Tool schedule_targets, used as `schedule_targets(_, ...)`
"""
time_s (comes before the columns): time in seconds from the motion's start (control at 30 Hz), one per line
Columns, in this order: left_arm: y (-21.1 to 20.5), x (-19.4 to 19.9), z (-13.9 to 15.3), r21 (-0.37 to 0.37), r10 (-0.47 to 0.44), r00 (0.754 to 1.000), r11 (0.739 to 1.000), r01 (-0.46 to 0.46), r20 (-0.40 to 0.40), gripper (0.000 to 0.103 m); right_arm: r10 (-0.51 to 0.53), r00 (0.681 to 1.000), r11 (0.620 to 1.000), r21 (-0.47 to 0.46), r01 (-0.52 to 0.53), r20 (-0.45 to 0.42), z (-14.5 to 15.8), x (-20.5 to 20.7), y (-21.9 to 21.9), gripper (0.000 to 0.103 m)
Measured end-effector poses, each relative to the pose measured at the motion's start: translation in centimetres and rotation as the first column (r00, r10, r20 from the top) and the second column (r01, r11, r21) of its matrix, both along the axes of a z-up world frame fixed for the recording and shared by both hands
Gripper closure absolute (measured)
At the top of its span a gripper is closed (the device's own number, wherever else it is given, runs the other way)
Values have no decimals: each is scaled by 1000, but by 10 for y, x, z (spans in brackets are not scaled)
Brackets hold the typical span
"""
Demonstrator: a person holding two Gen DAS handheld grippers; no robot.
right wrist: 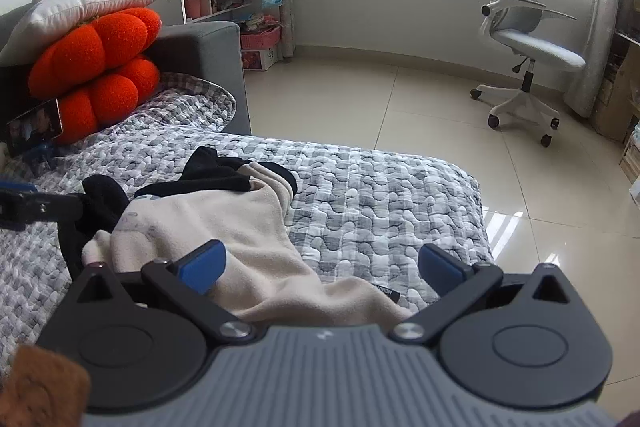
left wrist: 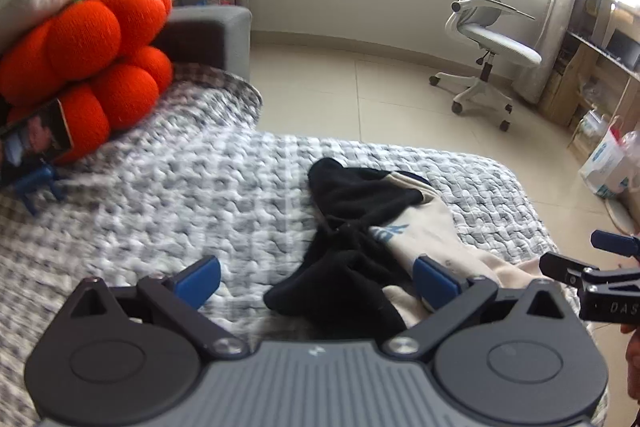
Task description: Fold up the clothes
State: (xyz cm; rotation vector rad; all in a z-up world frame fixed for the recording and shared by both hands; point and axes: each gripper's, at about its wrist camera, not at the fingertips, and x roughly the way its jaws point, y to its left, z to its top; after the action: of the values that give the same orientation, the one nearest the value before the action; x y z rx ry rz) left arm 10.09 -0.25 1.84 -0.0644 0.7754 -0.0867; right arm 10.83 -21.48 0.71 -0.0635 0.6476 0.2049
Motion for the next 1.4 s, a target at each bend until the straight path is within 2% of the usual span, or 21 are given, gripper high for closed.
schedule_targets(0.1, -1, 3, -27, 83, -9, 1000, 997, 10, -14, 1, 32, 999, 1000, 2, -31, -11, -2, 4, 6, 0)
schedule_targets(0.23, 15, 7, -18, 25, 11, 1000, 1000, -12, 22, 1, -5, 1000, 999, -47, 6, 28, 1, 12, 14, 0)
schedule_targets(0.37, 26, 12, -19, 4, 18, 1000, 1000, -18, 9, 1, -53, 988, 998, 24, 50, 146, 31, 1, 3, 0)
schedule_targets(0.47, 34, 15, -19, -9, 22, 1000, 1000, -22, 5, 1, -103, 969, 990, 115, 78, 223, 69, -19, -13, 0)
schedule_targets(0.57, 42, 14, -16, -24, 27, 1000, 999, -26, 13, 1, -88, 971, 985, 164, 52, 222, 115, -46, -26, 0)
schedule_targets(0.67, 50, 13, -13, -57, 34, 999, 998, -34, 12, 1, -16, 980, 990, 140, -13, 199, 154, -73, -21, 0)
schedule_targets(0.77, 51, 8, -13, -47, 29, 999, 998, -29, 13, 1, 57, 984, 990, 121, -79, 172, 190, -98, -14, 0)
schedule_targets(0.9, 56, 0, -12, -49, 31, 999, 998, -31, 11, 1, 152, 985, 971, 171, -165, 87, 169, -85, 13, 0)
schedule_targets(1.03, 62, -1, -13, -47, 40, 999, 998, -39, 16, 1, 193, 981, 951, 250, -182, -19, 119, -55, 37, 0)
schedule_targets(1.13, 66, 3, -16, -43, 51, 999, 998, -51, 5, 1, 183, 983, 957, 230, -175, -12, 87, -39, 44, 0)
schedule_targets(1.3, 67, 7, -21, -22, 56, 998, 998, -56, -2, 1, 95, 995, 982, 160, -100, 36, 47, -14, 42, 0)
schedule_targets(1.4, 66, 10, -23, -21, 56, 998, 998, -56, -7, 1, 85, 995, 980, 178, -92, 47, 32, -1, 36, 0)
